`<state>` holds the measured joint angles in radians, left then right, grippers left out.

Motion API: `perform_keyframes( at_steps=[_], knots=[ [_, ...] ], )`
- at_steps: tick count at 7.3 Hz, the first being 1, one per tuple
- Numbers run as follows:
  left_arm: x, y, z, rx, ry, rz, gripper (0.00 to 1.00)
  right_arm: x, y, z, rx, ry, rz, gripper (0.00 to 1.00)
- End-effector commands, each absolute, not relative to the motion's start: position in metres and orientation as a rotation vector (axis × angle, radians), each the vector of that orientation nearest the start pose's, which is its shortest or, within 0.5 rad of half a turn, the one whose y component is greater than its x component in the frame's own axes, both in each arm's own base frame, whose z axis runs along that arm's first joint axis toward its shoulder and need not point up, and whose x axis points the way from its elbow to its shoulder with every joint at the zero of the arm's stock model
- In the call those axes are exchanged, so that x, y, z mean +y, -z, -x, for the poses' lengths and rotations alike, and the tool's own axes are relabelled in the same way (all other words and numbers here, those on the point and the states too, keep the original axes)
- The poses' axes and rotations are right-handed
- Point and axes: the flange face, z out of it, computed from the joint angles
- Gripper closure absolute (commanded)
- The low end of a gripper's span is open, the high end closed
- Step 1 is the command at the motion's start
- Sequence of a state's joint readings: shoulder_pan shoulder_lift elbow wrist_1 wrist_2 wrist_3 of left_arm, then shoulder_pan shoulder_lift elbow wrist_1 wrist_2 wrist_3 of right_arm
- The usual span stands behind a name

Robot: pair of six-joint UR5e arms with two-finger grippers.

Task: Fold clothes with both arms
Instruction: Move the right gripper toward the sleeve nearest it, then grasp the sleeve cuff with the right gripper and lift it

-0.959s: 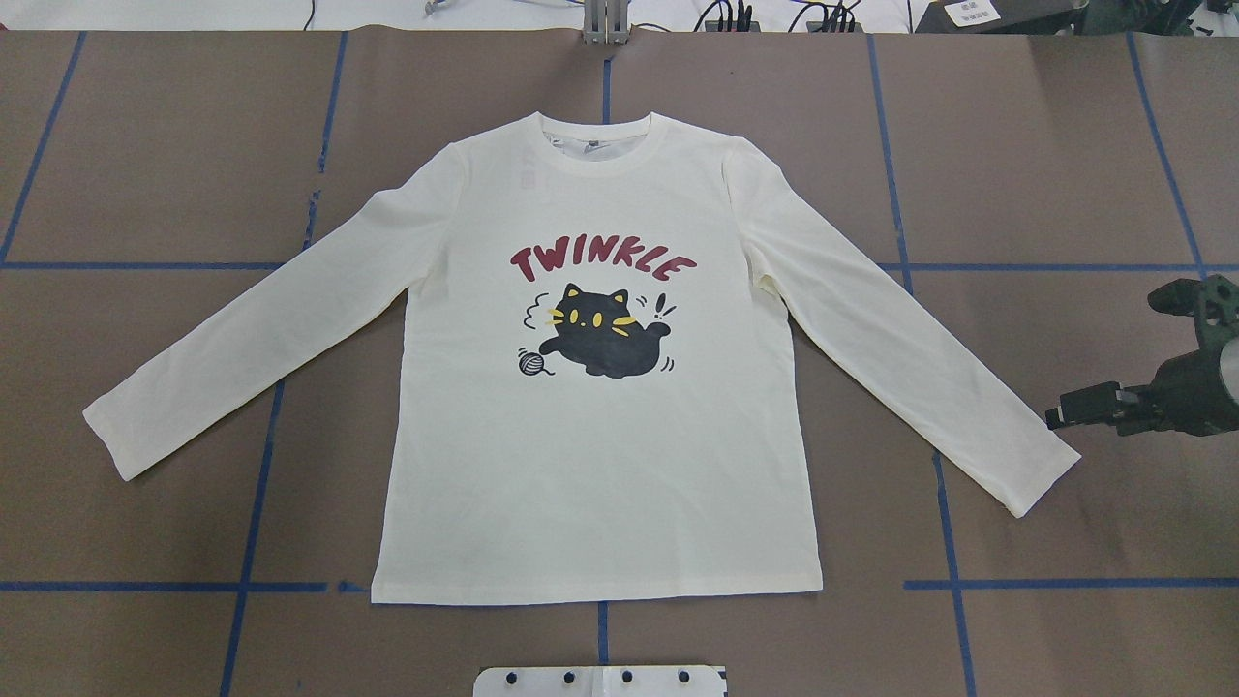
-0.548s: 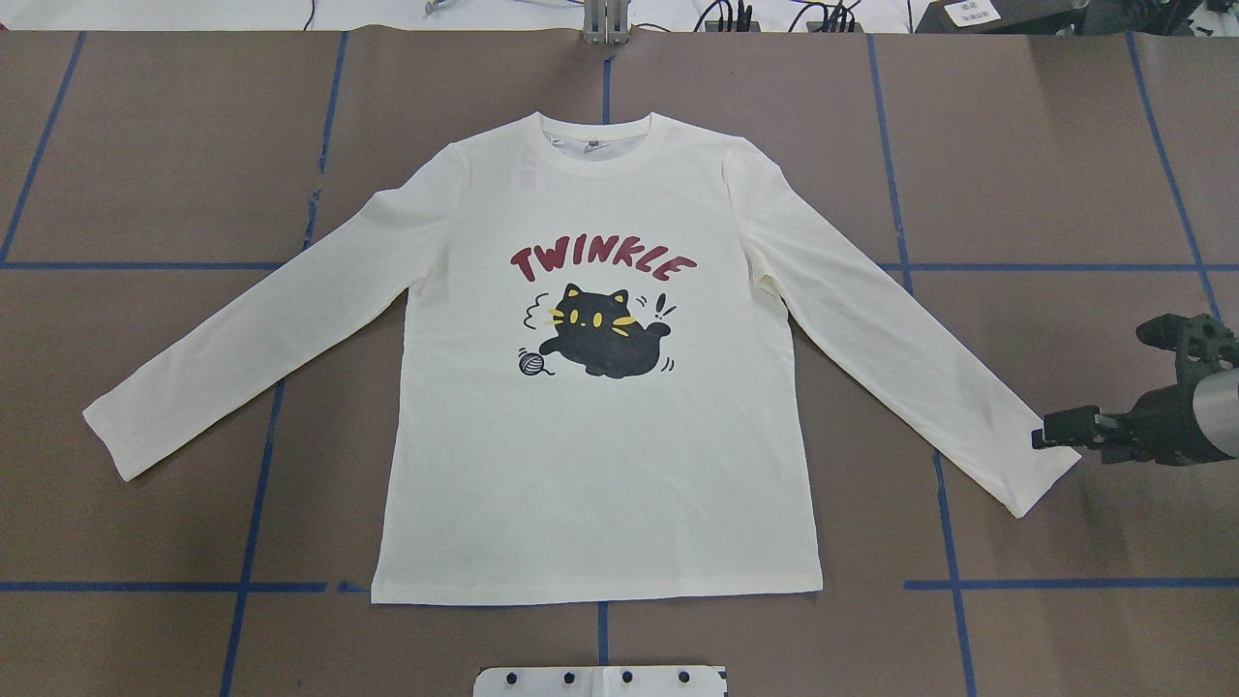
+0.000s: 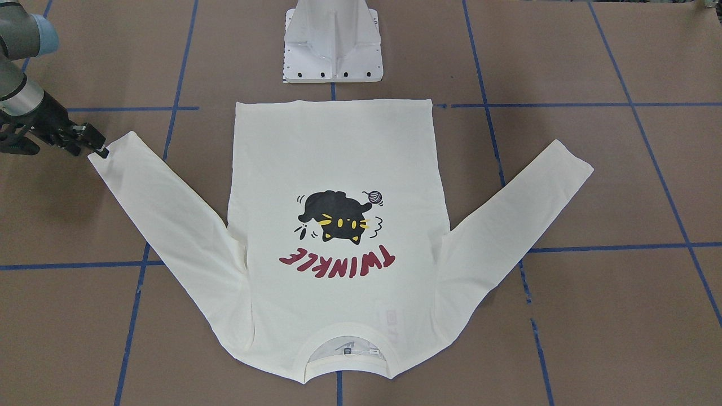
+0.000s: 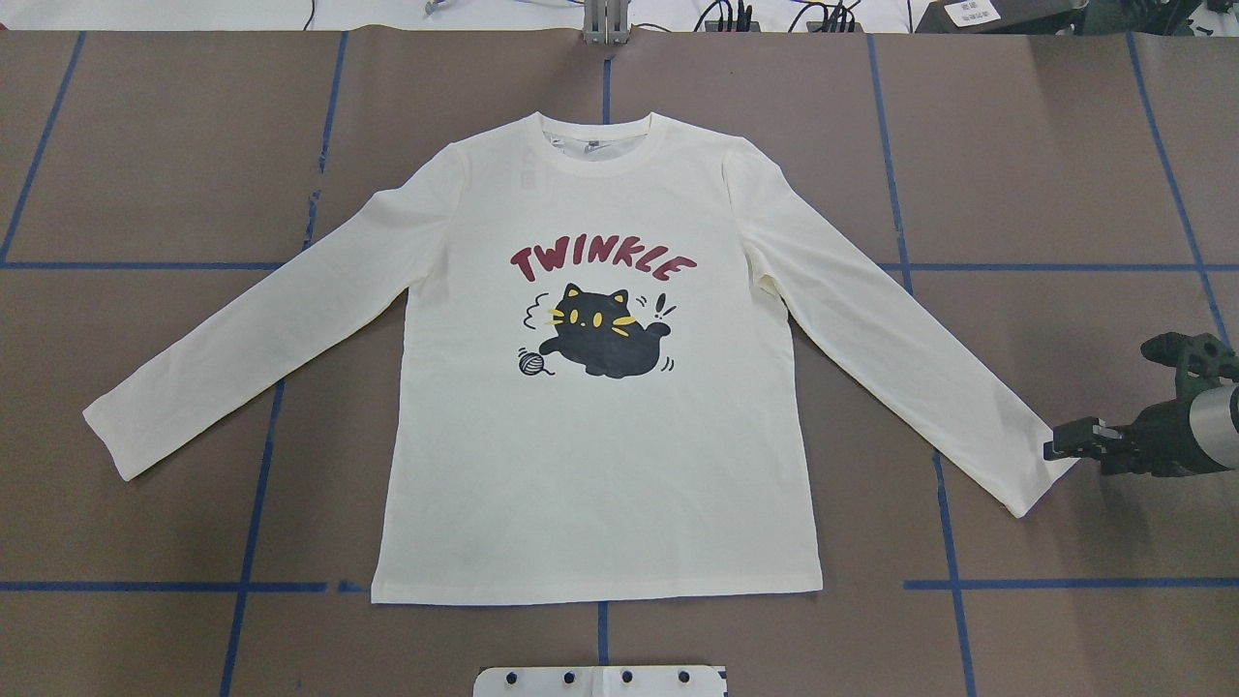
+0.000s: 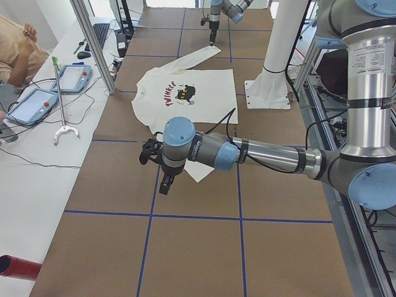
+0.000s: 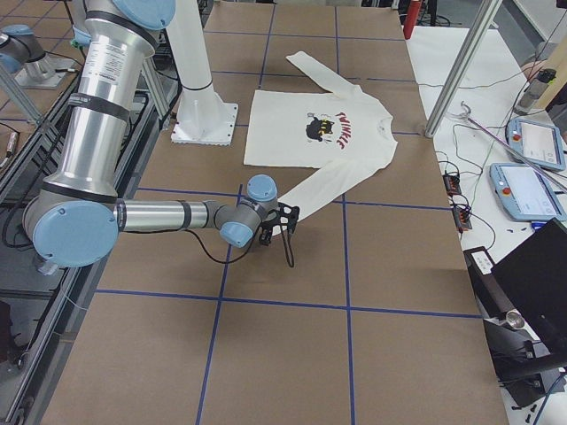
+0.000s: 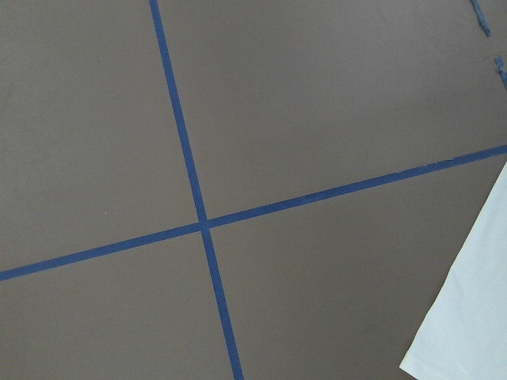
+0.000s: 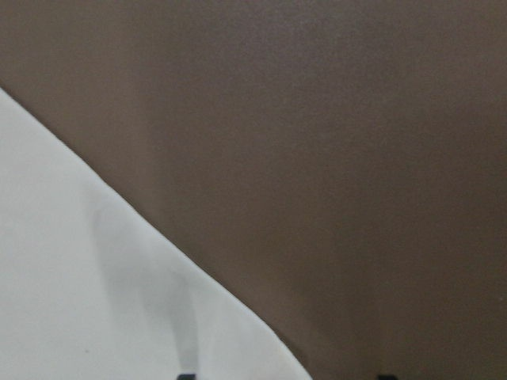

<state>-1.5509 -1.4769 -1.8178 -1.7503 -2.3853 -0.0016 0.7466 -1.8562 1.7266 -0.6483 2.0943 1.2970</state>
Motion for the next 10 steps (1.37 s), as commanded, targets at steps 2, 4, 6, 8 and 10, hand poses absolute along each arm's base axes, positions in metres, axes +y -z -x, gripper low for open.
perform_keyframes(
  at_steps=[2, 4, 6, 8, 10],
  knots=[
    [-0.465, -0.559, 0.052, 0.809, -0.151, -0.303, 0.0, -0.337, -0.603, 0.243, -0.937, -0.255, 0.069, 1.0],
    [-0.465, -0.559, 0.052, 0.809, -0.151, -0.303, 0.0, -0.337, -0.593, 0.242, -0.956, -0.249, 0.063, 1.0],
    [-0.464, -0.558, 0.052, 0.812, -0.152, -0.303, 0.0, -0.338, -0.533, 0.243, -1.034, -0.234, 0.017, 1.0],
    [-0.465, -0.558, 0.051, 0.814, -0.151, -0.303, 0.0, -0.382, -0.436, 0.283, -1.127, -0.322, 0.024, 1.0],
    [-0.465, -0.558, 0.051, 0.814, -0.151, -0.303, 0.0, -0.442, -0.31, 0.331, -1.192, -0.448, 0.058, 1.0]
  ],
)
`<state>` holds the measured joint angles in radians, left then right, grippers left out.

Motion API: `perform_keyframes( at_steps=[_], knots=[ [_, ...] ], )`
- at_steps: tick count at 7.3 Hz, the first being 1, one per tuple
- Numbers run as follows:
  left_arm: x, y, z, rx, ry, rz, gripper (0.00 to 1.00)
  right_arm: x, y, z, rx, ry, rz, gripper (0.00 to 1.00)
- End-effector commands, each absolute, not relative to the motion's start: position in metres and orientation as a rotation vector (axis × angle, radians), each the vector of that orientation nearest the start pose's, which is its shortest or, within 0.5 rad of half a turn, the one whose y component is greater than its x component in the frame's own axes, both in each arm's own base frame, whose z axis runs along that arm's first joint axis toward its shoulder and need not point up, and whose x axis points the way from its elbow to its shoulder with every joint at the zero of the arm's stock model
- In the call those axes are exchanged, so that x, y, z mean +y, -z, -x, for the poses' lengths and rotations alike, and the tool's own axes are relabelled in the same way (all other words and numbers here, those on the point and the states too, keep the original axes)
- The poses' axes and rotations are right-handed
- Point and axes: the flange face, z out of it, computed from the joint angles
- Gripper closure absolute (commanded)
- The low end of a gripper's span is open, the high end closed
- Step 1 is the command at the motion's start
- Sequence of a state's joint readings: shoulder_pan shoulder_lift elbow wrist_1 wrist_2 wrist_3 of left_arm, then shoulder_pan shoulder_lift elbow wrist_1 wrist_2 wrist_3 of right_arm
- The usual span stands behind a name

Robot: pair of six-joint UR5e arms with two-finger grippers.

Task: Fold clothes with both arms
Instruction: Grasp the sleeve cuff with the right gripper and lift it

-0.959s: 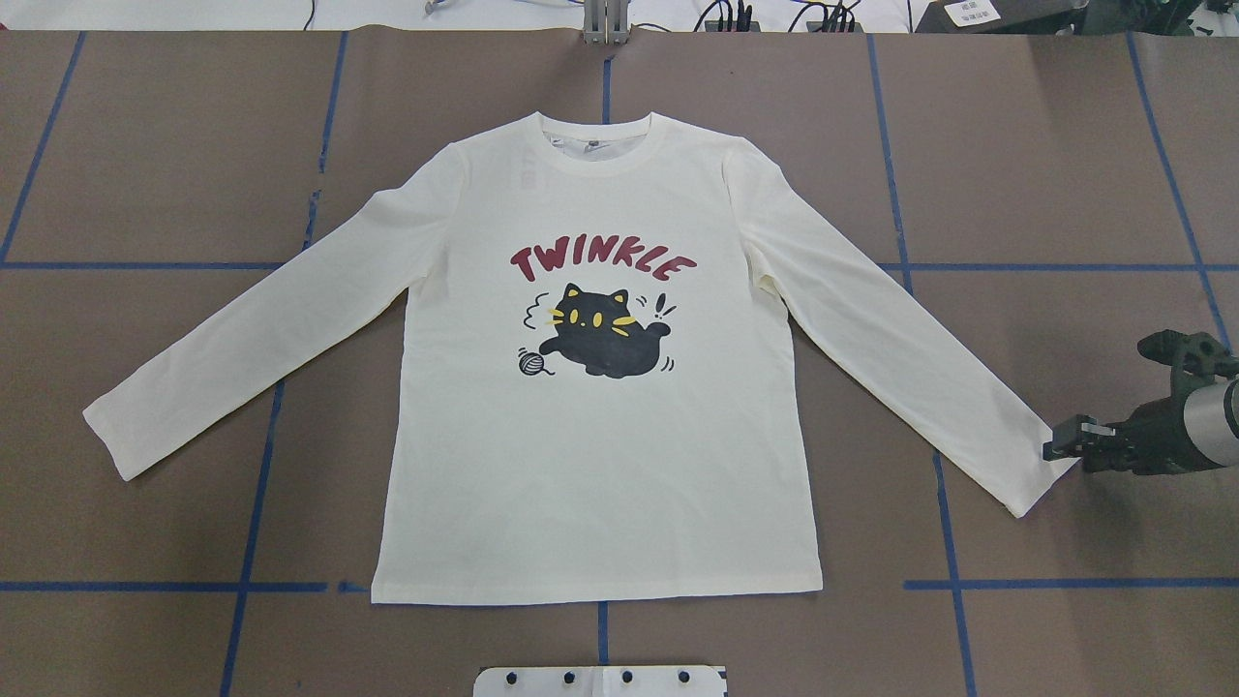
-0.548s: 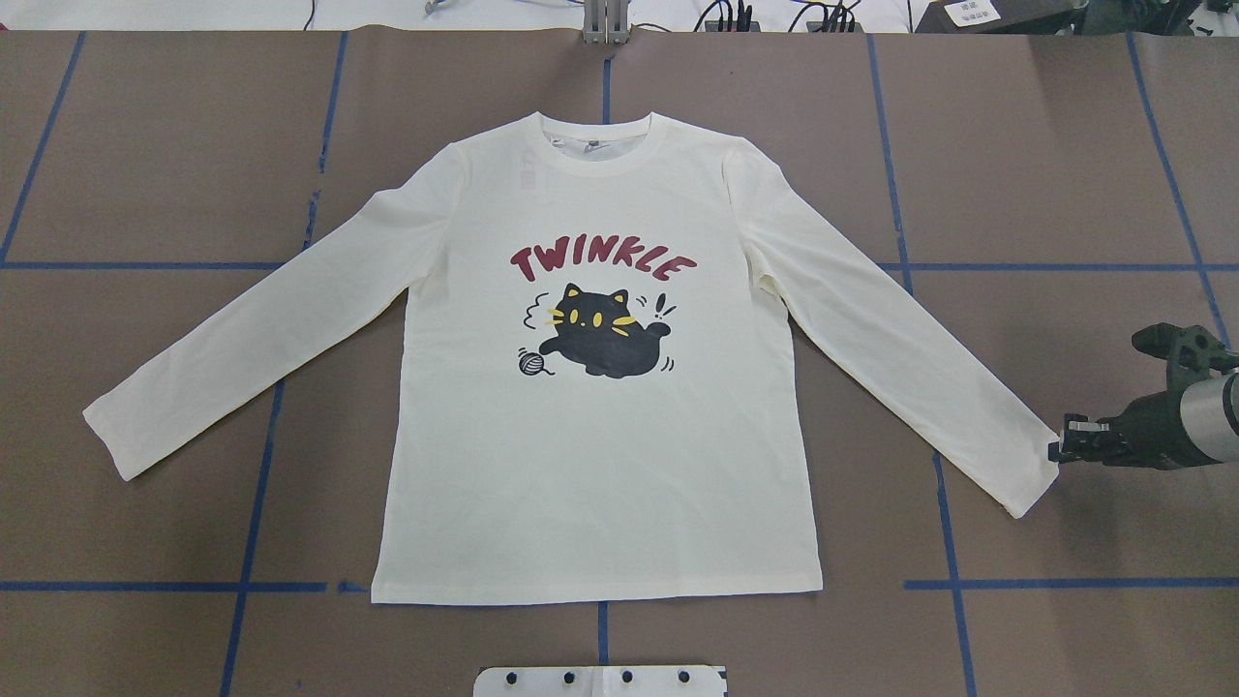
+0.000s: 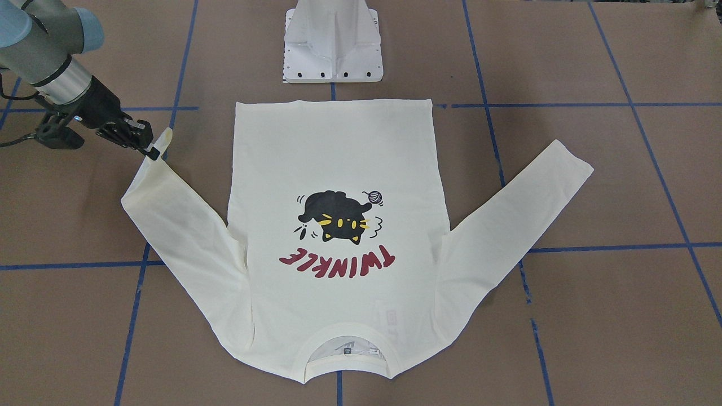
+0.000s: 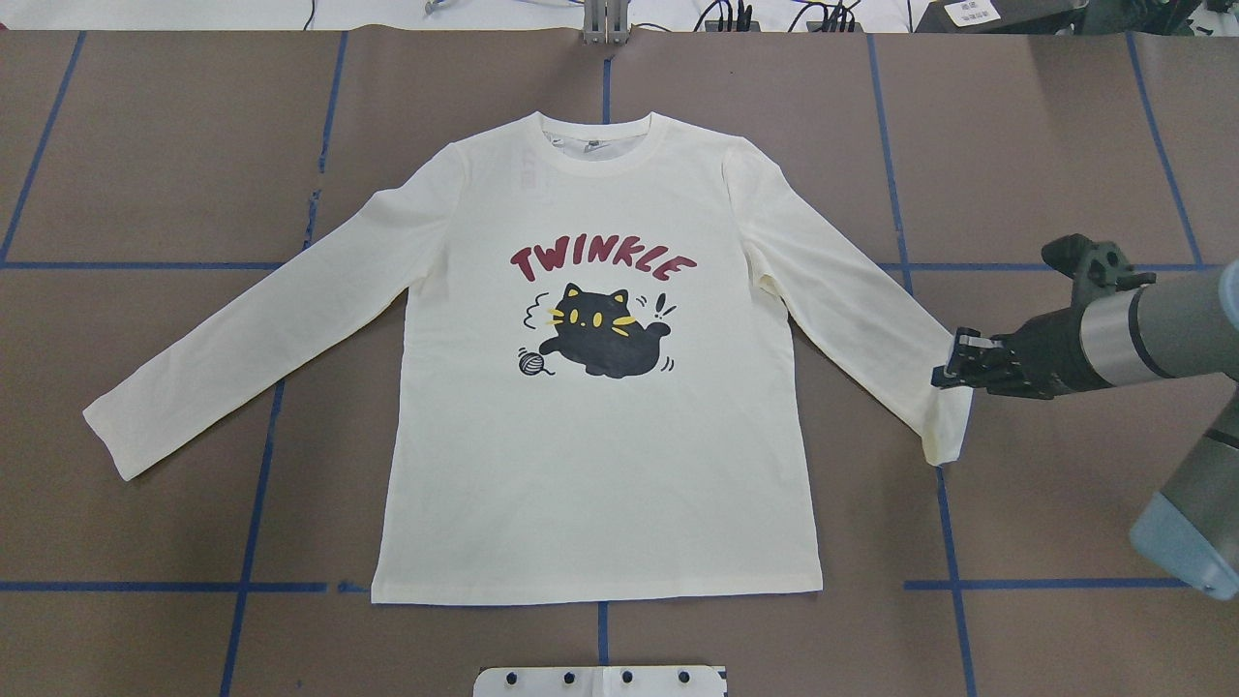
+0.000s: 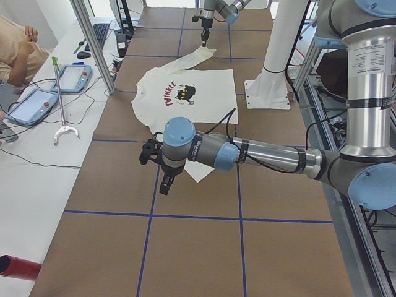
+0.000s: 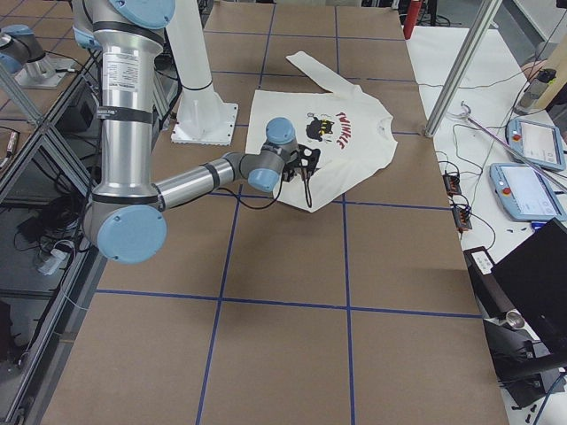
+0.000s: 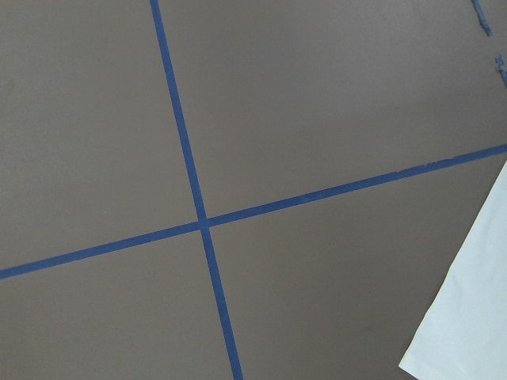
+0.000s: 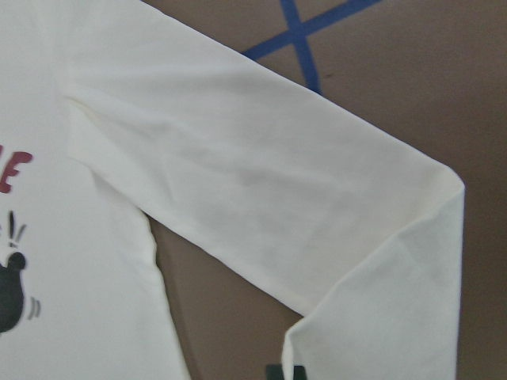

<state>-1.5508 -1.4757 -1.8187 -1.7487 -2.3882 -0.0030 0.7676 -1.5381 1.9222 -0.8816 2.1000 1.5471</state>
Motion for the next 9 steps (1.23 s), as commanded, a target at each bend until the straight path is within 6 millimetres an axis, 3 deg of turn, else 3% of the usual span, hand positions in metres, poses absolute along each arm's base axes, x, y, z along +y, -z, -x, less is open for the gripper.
perform_keyframes(
  at_steps=[1, 2, 3, 4, 5, 7, 8, 9],
  knots=[
    [-0.465, -0.558, 0.051, 0.814, -0.151, -0.302, 0.0, -0.473, -0.238, 0.367, -1.146, -0.495, 0.085, 1.0],
    [-0.466, -0.558, 0.051, 0.812, -0.152, -0.304, 0.0, -0.508, -0.161, 0.404, -1.139, -0.559, 0.062, 1.0],
    [-0.465, -0.557, 0.051, 0.812, -0.152, -0.306, 0.0, -0.522, -0.093, 0.453, -1.17, -0.621, 0.07, 1.0],
    [-0.465, -0.555, 0.052, 0.81, -0.155, -0.31, 0.0, -0.514, -0.049, 0.52, -1.158, -0.596, 0.06, 1.0],
    [-0.466, -0.557, 0.052, 0.81, -0.153, -0.308, 0.0, -0.5, -0.023, 0.578, -1.176, -0.549, 0.052, 1.0],
    [-0.466, -0.557, 0.051, 0.813, -0.155, -0.312, 0.0, -0.452, 0.014, 0.675, -1.183, -0.508, -0.03, 1.0],
    [-0.466, -0.556, 0.051, 0.813, -0.156, -0.313, 0.0, -0.437, 0.012, 0.702, -1.168, -0.494, -0.067, 0.6],
    [-0.466, -0.553, 0.05, 0.817, -0.159, -0.318, 0.0, -0.439, 0.01, 0.712, -1.172, -0.505, -0.092, 0.02]
  ],
)
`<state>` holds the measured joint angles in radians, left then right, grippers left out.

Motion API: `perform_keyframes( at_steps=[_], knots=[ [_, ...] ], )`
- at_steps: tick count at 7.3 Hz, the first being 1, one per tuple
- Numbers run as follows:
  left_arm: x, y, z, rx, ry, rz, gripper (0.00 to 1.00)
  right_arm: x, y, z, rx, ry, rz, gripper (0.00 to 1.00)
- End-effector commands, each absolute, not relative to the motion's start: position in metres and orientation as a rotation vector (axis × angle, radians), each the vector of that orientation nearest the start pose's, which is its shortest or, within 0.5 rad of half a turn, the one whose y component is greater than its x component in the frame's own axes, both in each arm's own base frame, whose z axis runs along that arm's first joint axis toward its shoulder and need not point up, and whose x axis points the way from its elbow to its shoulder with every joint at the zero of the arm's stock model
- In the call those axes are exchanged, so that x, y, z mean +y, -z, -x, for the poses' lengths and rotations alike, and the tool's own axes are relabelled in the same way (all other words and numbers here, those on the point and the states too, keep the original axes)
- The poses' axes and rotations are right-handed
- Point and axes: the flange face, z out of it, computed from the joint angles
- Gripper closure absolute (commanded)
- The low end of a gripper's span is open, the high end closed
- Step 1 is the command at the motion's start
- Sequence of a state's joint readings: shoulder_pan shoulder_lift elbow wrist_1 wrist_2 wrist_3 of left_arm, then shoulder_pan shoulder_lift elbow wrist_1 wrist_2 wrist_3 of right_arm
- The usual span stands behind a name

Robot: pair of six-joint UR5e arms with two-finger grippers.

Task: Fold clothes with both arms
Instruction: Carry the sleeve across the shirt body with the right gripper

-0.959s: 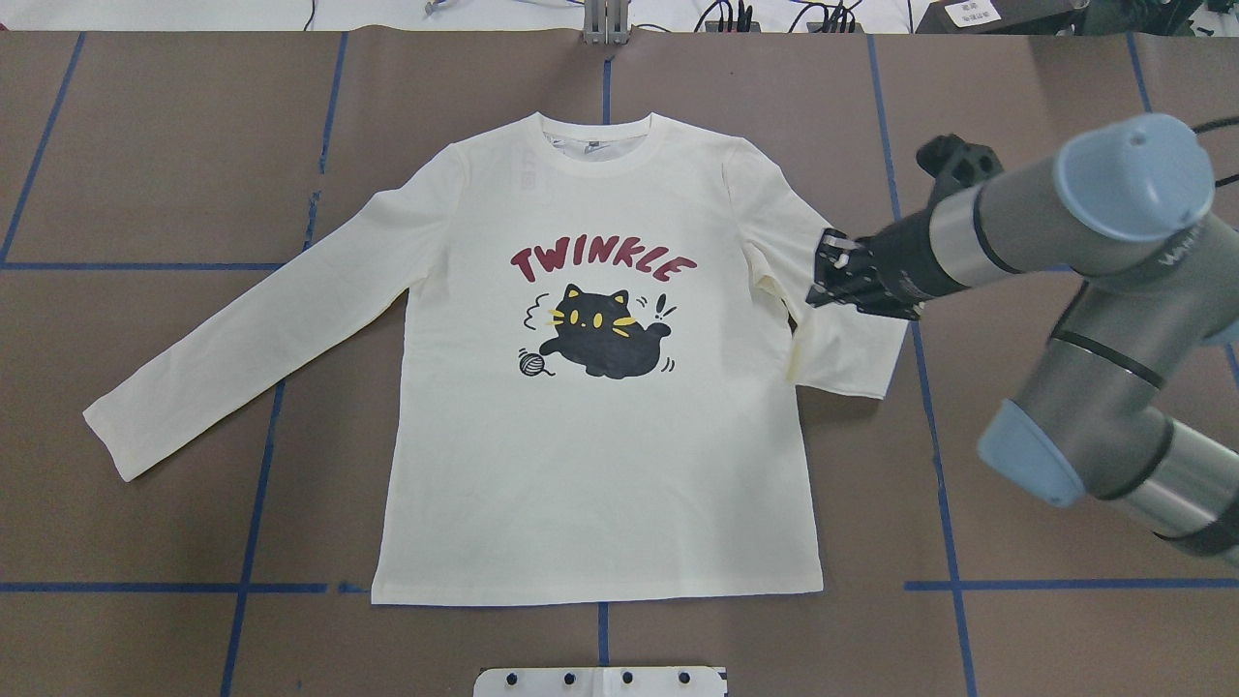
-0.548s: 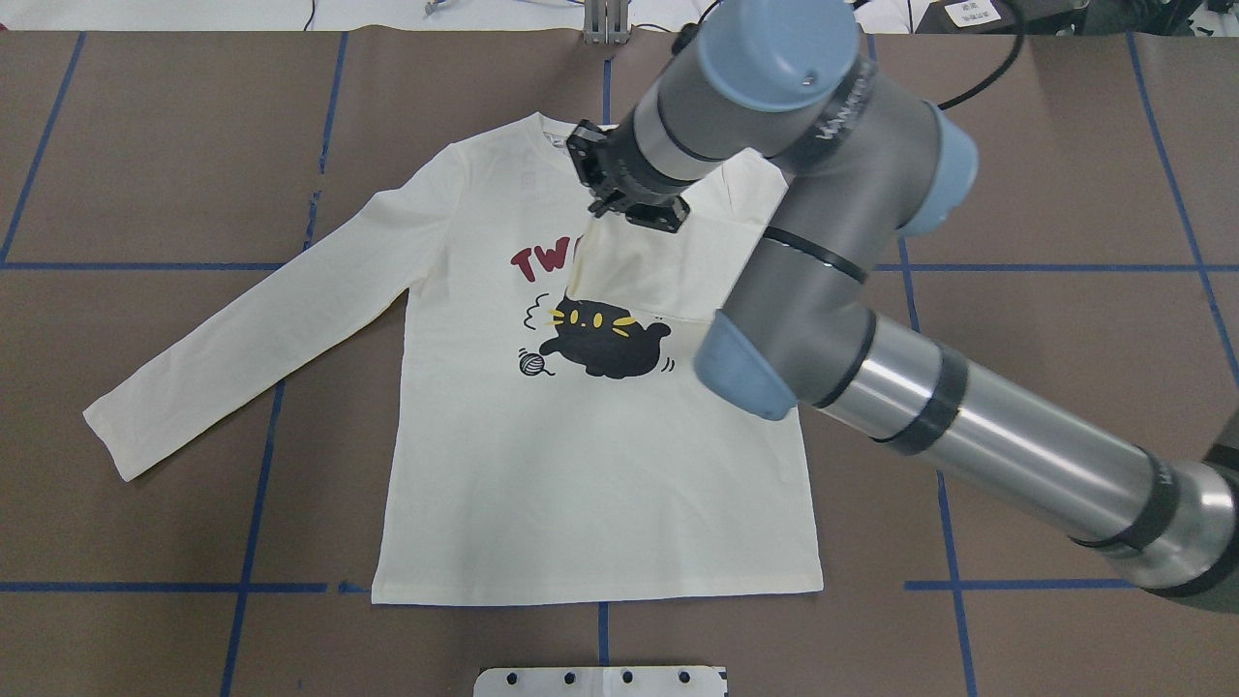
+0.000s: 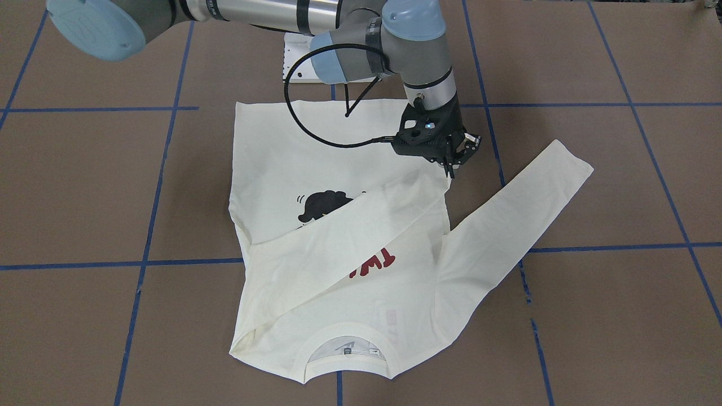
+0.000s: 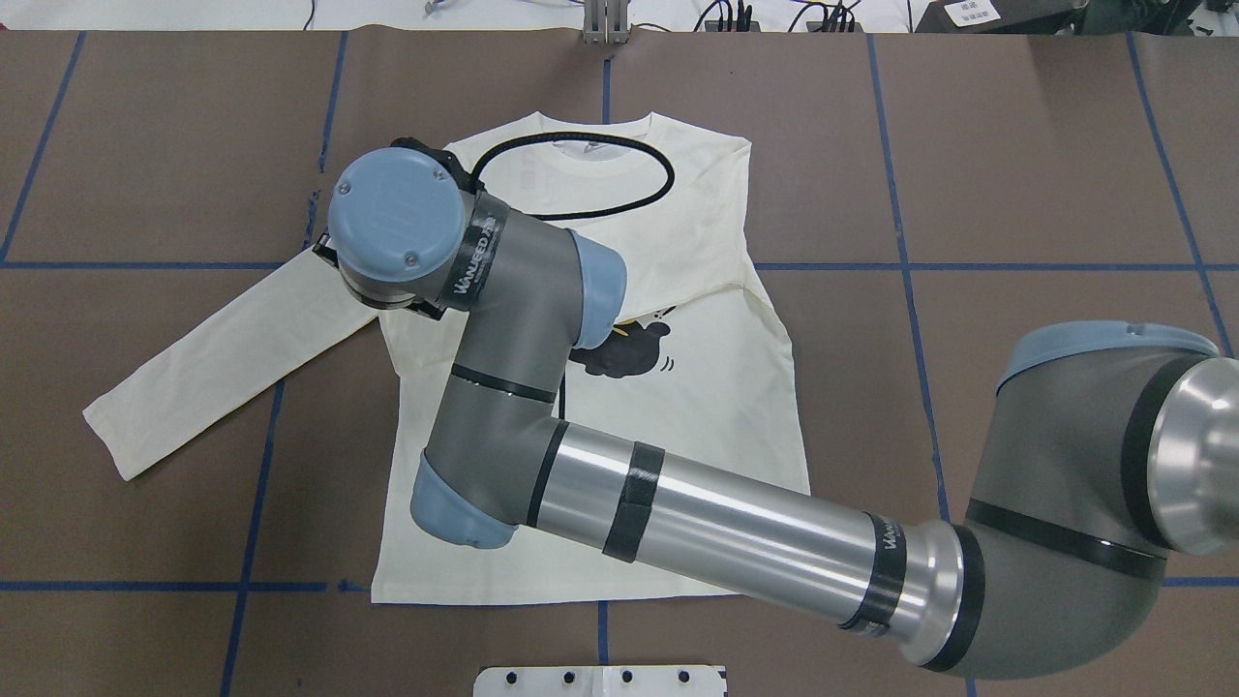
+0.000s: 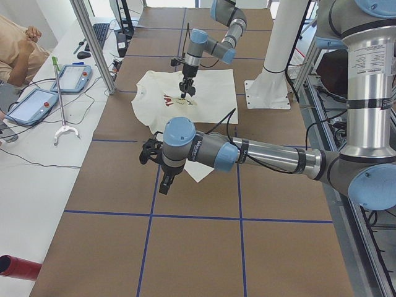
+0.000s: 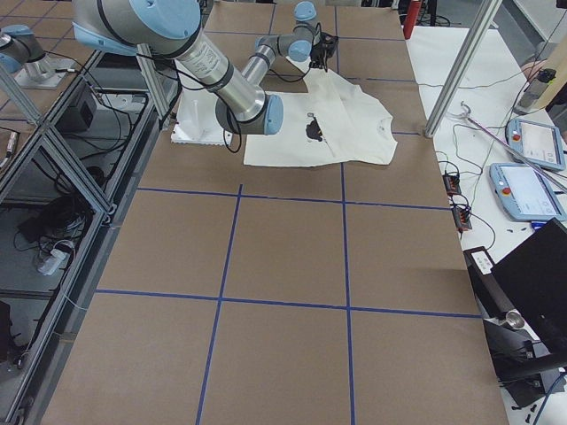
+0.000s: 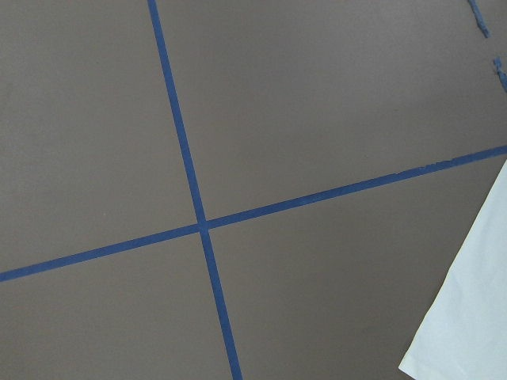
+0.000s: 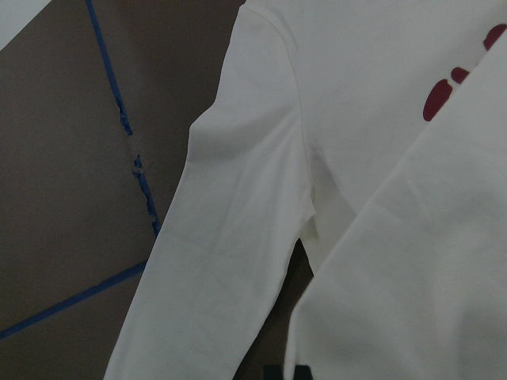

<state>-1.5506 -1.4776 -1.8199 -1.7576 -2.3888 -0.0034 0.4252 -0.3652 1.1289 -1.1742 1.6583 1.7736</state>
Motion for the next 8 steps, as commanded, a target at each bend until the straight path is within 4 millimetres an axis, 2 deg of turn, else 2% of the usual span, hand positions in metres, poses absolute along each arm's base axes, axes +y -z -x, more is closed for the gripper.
perform_keyframes(
  at_steps=[1, 2, 3, 4, 5, 6, 7, 8],
  knots=[
    [-0.469, -0.545, 0.041, 0.827, -0.139, -0.317, 0.0, -0.44, 0.012, 0.717, -1.172, -0.505, -0.094, 0.01],
    [-0.472, -0.535, -0.004, 0.865, -0.137, -0.303, 0.0, -0.44, 0.019, 0.716, -1.178, -0.508, -0.096, 0.01],
    [-0.469, -0.532, -0.041, 0.904, -0.079, -0.24, 0.0, -0.439, 0.026, 0.711, -1.195, -0.518, -0.092, 0.01],
    [-0.463, -0.544, -0.065, 0.912, 0.02, -0.134, 0.0, -0.443, 0.037, 0.685, -1.229, -0.524, -0.094, 0.01],
    [-0.46, -0.542, -0.089, 0.915, 0.017, -0.099, 0.0, -0.456, 0.007, 0.641, -1.23, -0.53, -0.074, 0.01],
    [-0.459, -0.55, -0.116, 0.856, 0.027, -0.107, 0.0, -0.469, -0.035, 0.585, -1.258, -0.524, -0.036, 0.01],
    [-0.455, -0.56, -0.146, 0.839, 0.02, -0.101, 0.02, -0.473, -0.072, 0.529, -1.284, -0.548, -0.063, 0.01],
    [-0.452, -0.578, -0.162, 0.839, 0.021, -0.066, 0.11, -0.472, -0.092, 0.491, -1.299, -0.568, -0.083, 0.01]
  ],
)
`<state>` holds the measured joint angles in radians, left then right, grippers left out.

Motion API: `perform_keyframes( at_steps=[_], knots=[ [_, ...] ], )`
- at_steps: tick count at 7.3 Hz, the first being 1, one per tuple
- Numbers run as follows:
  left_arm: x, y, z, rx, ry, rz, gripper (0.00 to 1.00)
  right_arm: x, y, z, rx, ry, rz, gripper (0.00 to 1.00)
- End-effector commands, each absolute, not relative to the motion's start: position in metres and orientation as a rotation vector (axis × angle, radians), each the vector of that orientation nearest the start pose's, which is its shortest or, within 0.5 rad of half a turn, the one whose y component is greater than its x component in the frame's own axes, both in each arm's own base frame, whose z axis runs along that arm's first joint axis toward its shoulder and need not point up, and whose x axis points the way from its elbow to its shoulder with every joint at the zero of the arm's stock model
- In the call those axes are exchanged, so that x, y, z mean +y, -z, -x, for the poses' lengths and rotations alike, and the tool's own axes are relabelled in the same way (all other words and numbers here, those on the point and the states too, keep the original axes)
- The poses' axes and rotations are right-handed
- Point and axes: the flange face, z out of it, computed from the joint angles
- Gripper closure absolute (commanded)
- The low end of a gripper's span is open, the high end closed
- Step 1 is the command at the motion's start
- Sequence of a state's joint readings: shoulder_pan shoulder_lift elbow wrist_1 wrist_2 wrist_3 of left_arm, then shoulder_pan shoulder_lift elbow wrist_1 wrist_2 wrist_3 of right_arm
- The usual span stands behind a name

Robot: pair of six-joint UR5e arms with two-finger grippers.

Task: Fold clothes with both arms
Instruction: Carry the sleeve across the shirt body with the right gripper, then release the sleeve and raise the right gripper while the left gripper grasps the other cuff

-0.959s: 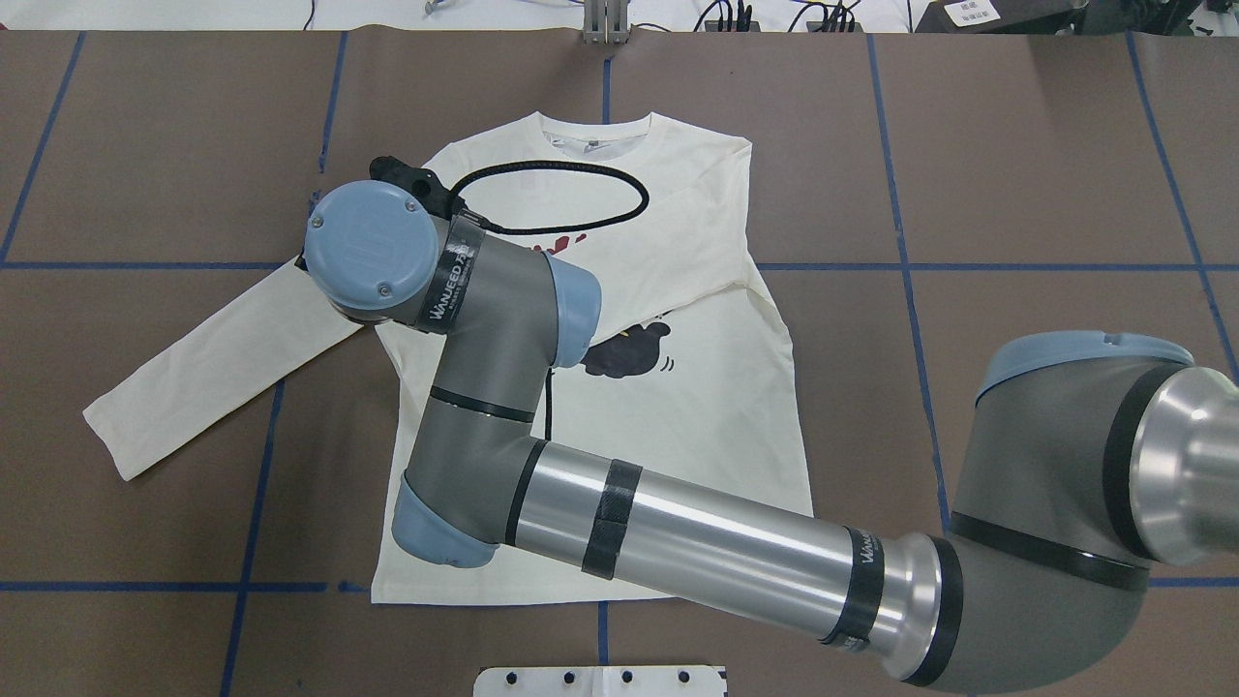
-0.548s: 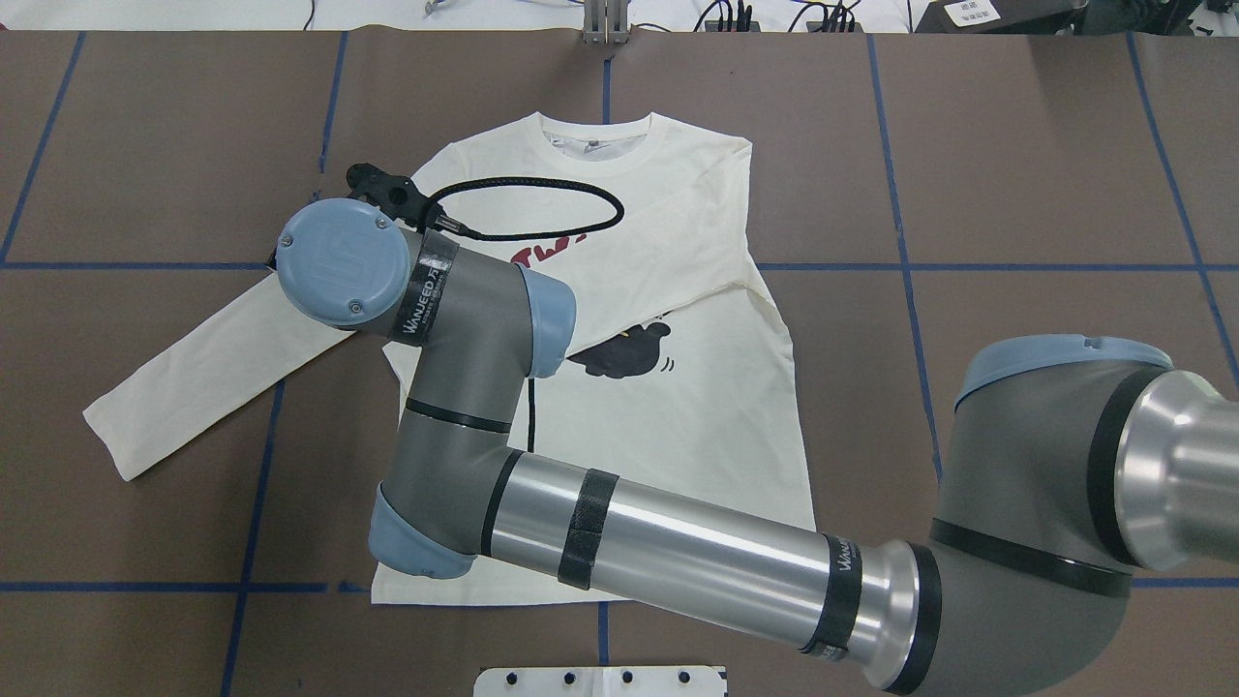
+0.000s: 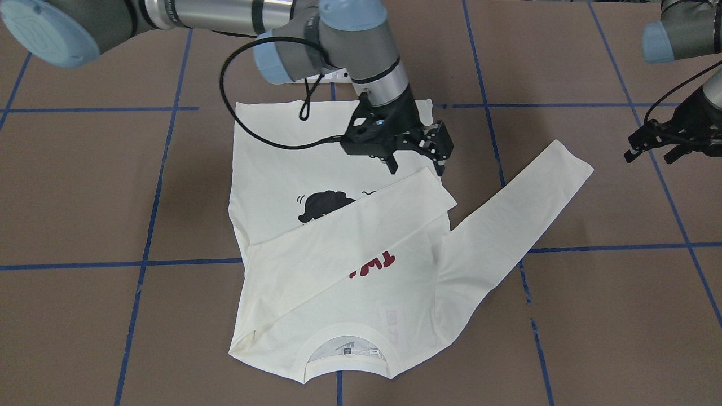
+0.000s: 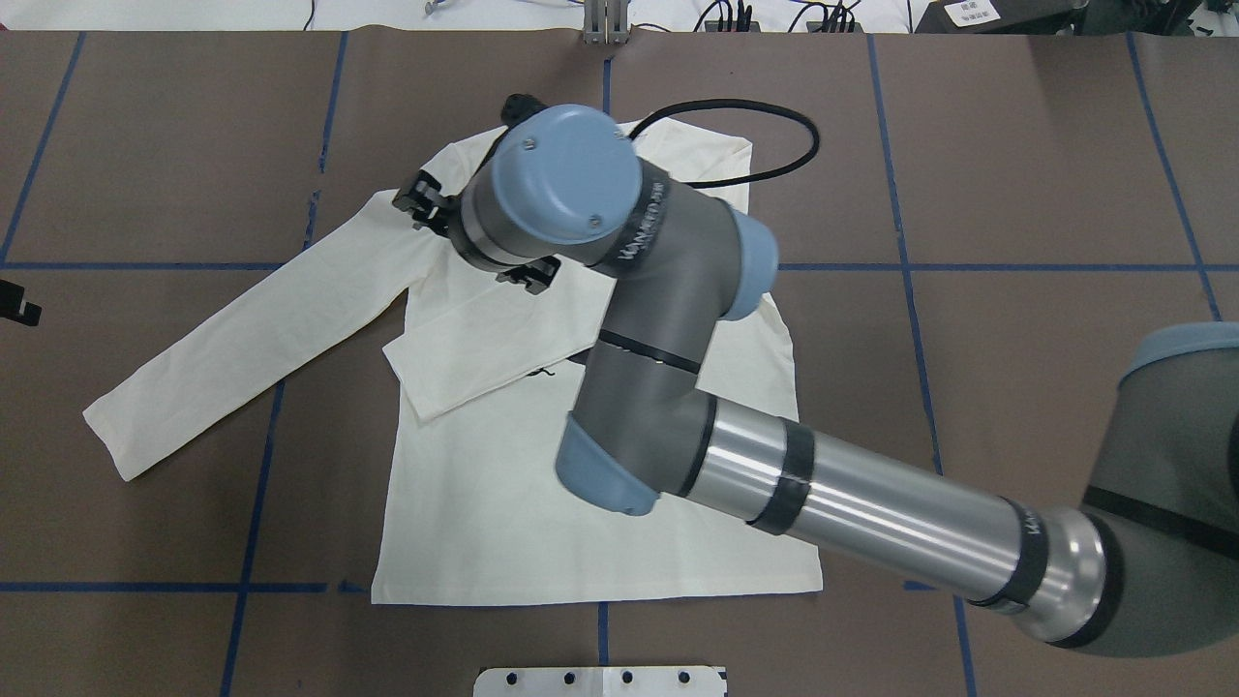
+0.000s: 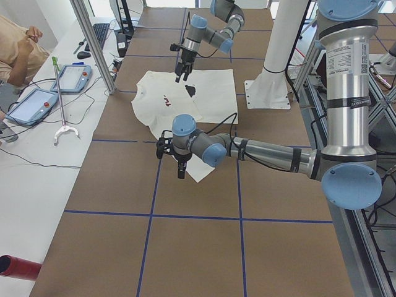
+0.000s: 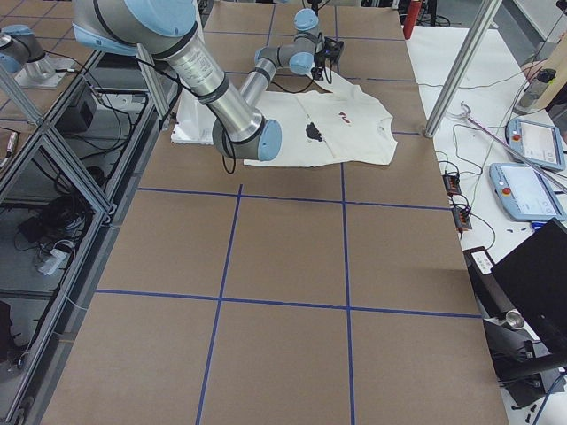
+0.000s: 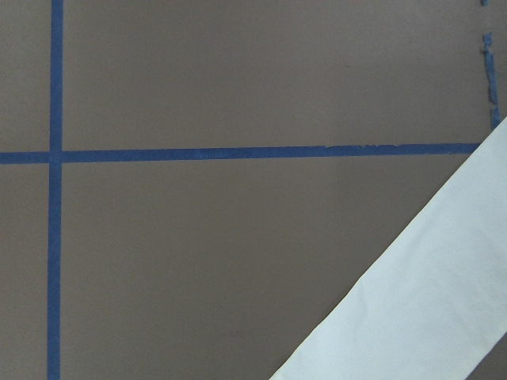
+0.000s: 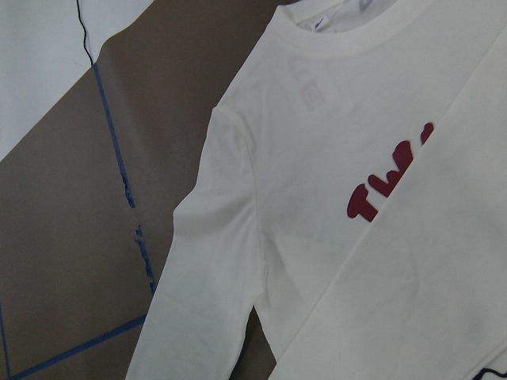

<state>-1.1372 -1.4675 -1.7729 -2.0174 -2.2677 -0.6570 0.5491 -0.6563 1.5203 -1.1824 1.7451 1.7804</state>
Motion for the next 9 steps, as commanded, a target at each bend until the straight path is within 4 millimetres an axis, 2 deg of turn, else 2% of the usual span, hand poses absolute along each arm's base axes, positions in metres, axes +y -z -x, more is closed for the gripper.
perform_keyframes(
  at_steps=[1, 2, 4, 7, 8, 9],
  knots=[
    [-0.446, -0.591, -0.177, 0.833, 0.005, -0.021, 0.18, -0.469, -0.104, 0.475, -1.302, -0.576, -0.088, 0.01],
    [-0.439, -0.602, -0.192, 0.821, -0.019, 0.012, 0.21, -0.464, -0.115, 0.468, -1.3, -0.576, -0.089, 0.01],
    [-0.436, -0.617, -0.212, 0.807, -0.049, 0.048, 0.25, -0.461, -0.125, 0.464, -1.295, -0.578, -0.087, 0.01],
    [-0.438, -0.623, -0.221, 0.802, -0.056, 0.06, 0.32, -0.46, -0.129, 0.465, -1.289, -0.579, -0.085, 0.01],
    [-0.432, -0.624, -0.232, 0.799, -0.079, 0.072, 0.34, -0.461, -0.129, 0.466, -1.287, -0.577, -0.087, 0.01],
    [-0.431, -0.625, -0.235, 0.798, -0.083, 0.075, 0.37, -0.46, -0.128, 0.465, -1.29, -0.578, -0.087, 0.01]
  ],
)
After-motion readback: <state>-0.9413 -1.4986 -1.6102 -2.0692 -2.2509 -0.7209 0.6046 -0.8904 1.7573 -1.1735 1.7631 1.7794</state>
